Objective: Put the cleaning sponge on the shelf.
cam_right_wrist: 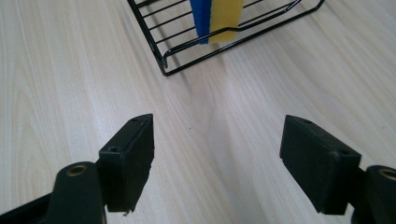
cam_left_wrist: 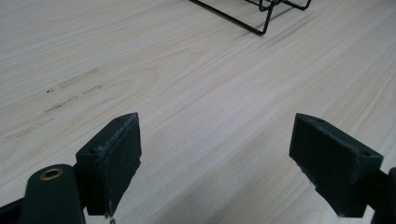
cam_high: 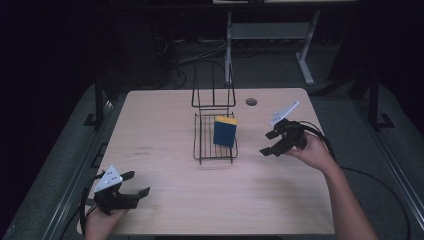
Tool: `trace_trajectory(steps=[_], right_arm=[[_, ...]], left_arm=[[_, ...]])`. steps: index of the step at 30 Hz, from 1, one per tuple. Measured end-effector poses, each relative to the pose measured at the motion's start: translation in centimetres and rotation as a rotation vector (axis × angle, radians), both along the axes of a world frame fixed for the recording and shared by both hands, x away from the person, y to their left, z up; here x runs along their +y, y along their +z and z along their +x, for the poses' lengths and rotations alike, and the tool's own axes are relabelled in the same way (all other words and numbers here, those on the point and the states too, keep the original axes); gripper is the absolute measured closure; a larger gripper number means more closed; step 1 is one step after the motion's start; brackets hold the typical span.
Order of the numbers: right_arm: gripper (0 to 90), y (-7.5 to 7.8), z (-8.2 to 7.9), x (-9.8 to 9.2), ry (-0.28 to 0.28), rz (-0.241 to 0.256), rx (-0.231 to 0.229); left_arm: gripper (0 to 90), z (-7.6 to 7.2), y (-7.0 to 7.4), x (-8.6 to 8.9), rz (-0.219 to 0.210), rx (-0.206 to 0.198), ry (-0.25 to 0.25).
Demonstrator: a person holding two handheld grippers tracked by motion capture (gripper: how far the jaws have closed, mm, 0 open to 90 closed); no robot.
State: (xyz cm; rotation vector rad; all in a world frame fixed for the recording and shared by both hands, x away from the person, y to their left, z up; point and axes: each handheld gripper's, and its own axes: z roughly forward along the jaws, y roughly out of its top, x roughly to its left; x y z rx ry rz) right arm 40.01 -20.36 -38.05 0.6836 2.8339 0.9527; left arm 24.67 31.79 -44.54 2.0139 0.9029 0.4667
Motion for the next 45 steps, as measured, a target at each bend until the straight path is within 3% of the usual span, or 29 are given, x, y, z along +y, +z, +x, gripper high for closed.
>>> trace_trajectory(steps=[45], right_arm=[[25.7,-3.1,-4.6,-5.1,-0.102,0.017,0.035]], left_arm=[[16.2,-0.1,0.0,-0.1,0.003,-0.003,-0.001]])
